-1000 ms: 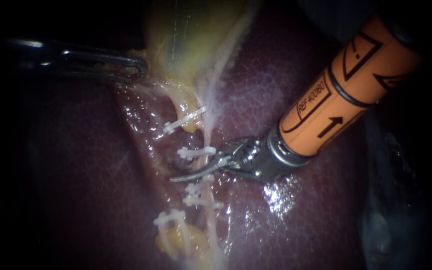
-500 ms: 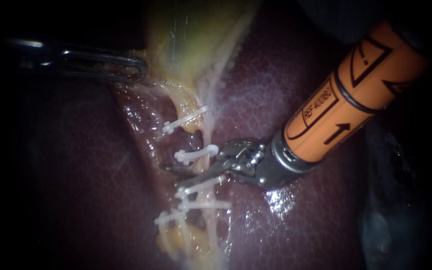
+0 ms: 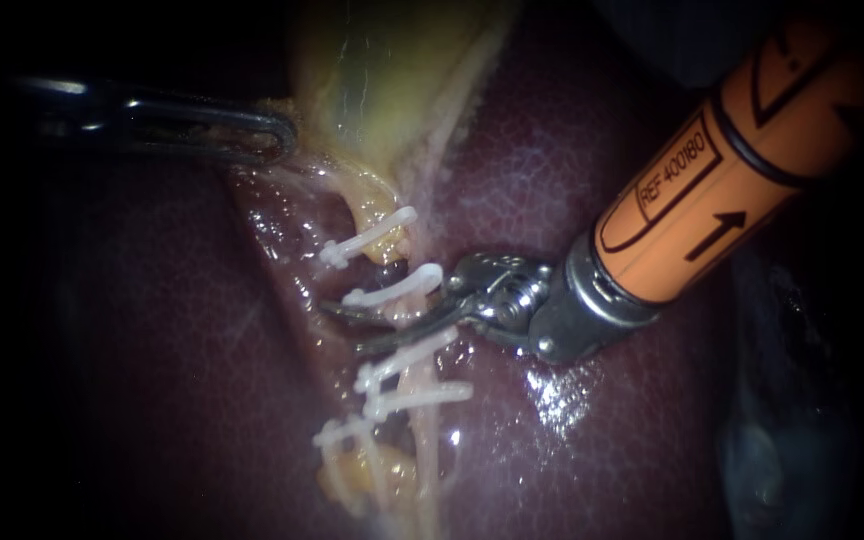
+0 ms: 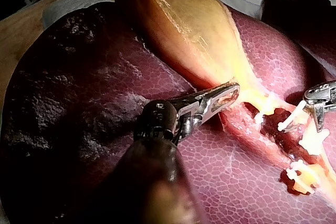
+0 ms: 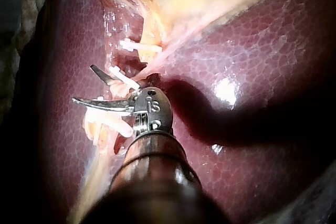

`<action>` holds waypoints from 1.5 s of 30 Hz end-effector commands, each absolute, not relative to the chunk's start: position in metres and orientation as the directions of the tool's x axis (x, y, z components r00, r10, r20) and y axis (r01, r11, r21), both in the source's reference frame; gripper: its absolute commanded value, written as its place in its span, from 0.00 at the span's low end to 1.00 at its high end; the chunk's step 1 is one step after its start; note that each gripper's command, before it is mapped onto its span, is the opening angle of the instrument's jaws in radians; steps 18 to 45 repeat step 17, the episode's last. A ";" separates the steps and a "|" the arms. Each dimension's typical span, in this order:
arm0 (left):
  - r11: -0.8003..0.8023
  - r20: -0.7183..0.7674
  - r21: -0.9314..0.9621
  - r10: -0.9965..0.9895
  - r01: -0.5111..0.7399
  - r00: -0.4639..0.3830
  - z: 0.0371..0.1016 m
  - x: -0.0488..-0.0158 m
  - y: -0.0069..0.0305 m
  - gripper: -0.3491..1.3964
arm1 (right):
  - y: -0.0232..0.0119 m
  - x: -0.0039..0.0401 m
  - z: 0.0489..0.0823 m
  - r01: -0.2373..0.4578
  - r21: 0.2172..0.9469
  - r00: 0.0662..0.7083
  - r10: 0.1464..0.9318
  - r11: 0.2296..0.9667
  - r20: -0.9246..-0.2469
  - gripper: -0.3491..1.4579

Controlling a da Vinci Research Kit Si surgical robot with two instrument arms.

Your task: Go to the cutting position right tube

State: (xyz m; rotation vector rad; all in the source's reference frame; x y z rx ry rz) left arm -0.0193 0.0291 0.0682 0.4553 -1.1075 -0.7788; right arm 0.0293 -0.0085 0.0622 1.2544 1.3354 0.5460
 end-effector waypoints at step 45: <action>0.658 0.618 0.679 -0.752 0.325 0.230 0.0682 -0.0194 0.0291 0.00 | -0.0086 0.0294 0.0622 0.348 0.875 0.232 0.873 0.336 -0.428 0.62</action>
